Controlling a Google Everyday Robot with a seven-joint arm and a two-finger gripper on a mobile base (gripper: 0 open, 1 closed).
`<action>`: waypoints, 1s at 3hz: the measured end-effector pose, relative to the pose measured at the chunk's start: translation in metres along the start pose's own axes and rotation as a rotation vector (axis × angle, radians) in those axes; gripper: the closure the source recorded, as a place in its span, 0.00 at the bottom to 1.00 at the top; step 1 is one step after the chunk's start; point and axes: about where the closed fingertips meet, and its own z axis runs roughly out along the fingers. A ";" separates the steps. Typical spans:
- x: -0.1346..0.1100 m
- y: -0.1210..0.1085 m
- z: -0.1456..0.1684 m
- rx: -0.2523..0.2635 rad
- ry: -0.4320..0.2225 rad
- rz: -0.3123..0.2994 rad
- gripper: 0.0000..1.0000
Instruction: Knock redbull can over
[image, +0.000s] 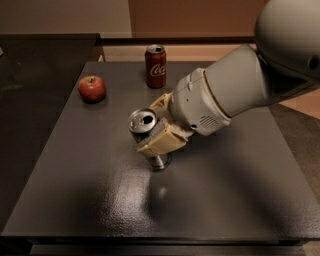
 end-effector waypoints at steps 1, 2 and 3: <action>0.013 -0.011 -0.017 0.054 0.163 -0.020 1.00; 0.029 -0.016 -0.021 0.090 0.340 -0.042 1.00; 0.047 -0.020 -0.017 0.130 0.505 -0.062 1.00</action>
Offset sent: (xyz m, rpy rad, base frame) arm 0.0383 -0.0784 -0.0230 -0.6355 -0.1693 -0.1414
